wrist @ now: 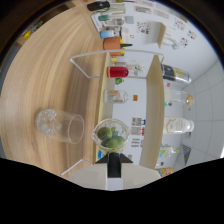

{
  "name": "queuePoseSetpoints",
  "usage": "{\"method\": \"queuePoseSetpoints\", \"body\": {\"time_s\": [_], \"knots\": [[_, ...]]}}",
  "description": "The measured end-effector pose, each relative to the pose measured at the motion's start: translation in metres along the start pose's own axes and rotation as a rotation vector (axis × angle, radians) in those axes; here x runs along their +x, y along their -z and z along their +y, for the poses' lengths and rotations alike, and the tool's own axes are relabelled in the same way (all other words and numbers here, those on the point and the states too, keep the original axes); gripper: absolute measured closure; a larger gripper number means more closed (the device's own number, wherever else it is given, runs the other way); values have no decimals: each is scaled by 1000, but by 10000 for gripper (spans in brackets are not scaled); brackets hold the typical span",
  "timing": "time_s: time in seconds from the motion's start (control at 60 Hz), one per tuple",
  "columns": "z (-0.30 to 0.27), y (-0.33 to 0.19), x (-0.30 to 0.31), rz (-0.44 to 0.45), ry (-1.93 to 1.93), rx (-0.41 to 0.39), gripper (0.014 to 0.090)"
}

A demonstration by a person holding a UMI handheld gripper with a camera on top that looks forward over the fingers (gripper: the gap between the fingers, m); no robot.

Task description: Make me a cup of Mojito.

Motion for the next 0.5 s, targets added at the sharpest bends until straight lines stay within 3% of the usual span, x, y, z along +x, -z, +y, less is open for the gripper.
{"method": "queuePoseSetpoints", "body": {"time_s": [0.25, 0.317, 0.5], "knots": [[36, 30, 42, 43, -686, -65, 893], [52, 38, 37, 6, -903, -70, 891], [114, 43, -31, -117, -1369, -188, 892]]}}
